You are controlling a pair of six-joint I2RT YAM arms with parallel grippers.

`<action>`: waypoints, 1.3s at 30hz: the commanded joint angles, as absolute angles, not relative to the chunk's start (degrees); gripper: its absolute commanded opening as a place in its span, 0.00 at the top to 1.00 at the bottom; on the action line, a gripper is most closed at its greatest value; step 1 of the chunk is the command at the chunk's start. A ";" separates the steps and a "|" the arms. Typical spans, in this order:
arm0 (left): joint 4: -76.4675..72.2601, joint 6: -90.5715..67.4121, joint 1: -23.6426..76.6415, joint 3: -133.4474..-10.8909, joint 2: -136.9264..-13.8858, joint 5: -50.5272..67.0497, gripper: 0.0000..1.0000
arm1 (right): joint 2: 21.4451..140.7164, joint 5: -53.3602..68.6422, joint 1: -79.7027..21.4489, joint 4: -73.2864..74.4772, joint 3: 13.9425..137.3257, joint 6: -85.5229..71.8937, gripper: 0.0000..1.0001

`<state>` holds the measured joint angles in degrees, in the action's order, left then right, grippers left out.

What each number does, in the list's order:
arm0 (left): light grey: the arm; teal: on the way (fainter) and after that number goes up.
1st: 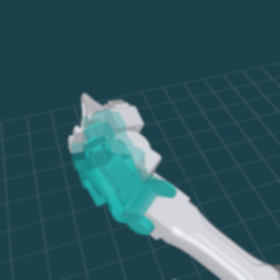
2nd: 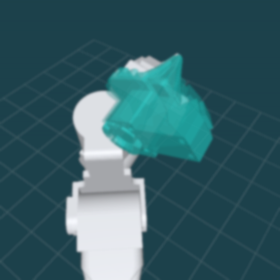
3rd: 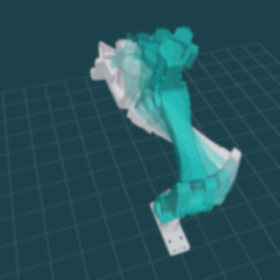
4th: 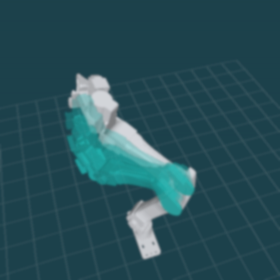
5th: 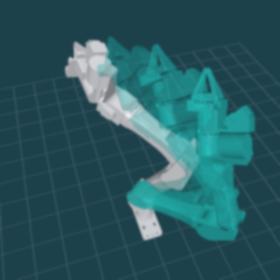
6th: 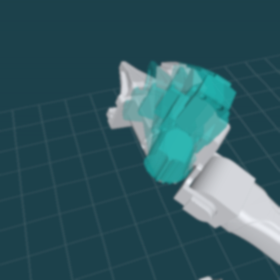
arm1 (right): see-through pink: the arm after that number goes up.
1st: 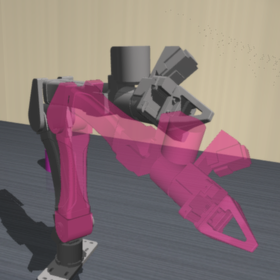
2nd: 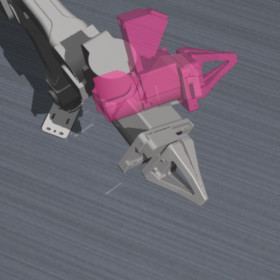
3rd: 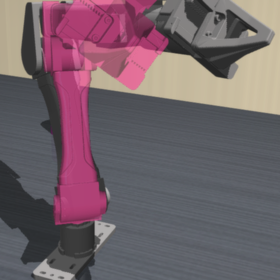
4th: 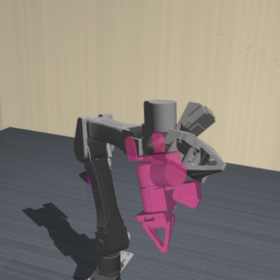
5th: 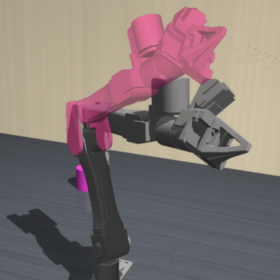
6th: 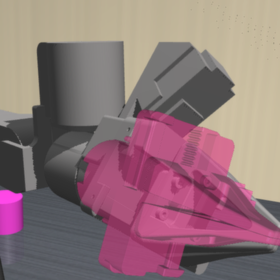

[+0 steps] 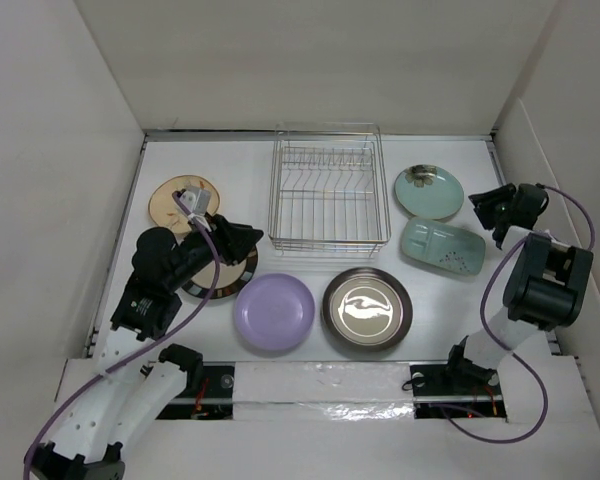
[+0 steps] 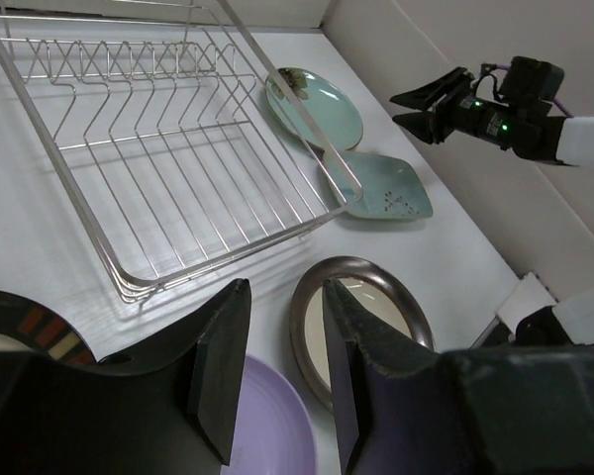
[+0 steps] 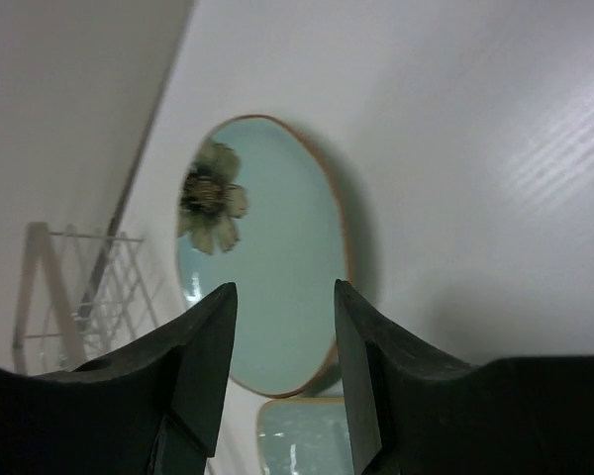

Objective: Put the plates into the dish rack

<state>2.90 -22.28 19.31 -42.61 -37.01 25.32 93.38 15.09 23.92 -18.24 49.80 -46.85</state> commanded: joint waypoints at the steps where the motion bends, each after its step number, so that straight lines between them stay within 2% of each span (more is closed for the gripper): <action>1: 3.95 -19.07 23.01 -44.56 -34.90 20.06 0.67 | 99.13 16.69 24.52 -21.37 52.46 -47.37 0.50; 8: 5.10 -17.84 28.12 -44.82 -33.66 16.09 0.67 | 104.84 15.74 23.99 -15.57 55.63 -45.00 0.51; 20: 5.62 -17.49 28.65 -45.18 -32.96 13.45 0.67 | 115.66 26.62 22.76 -9.15 66.78 -43.86 0.53; 26: 5.62 -17.31 28.65 -45.44 -32.43 12.31 0.67 | 117.24 28.30 21.54 -7.12 68.29 -43.50 0.55; 29: 6.06 -17.23 28.65 -45.53 -31.82 10.91 0.67 | 118.73 30.41 21.01 -8.87 68.21 -44.91 0.68; 30: 6.15 -17.23 28.65 -45.53 -31.64 10.64 0.67 | 118.74 30.76 21.01 -9.83 67.77 -46.04 0.78; 32: 5.98 -17.14 28.65 -45.26 -30.85 10.29 0.67 | 117.96 30.41 21.01 -12.74 66.10 -47.90 0.89; 33: 5.80 -17.23 28.65 -45.18 -30.76 10.28 0.67 | 117.34 29.71 21.01 -13.53 65.57 -48.25 0.97; 34: 5.80 -17.23 28.65 -45.00 -30.76 10.28 0.67 | 116.46 28.58 21.01 -17.45 63.30 -49.38 1.00; 39: 5.80 -17.23 28.65 -44.74 -31.99 10.20 0.67 | 110.75 27.95 24.34 -29.86 58.10 -56.59 1.00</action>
<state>7.57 -17.98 28.45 -42.78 -31.40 10.74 115.50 28.97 22.02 -19.57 60.20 -50.46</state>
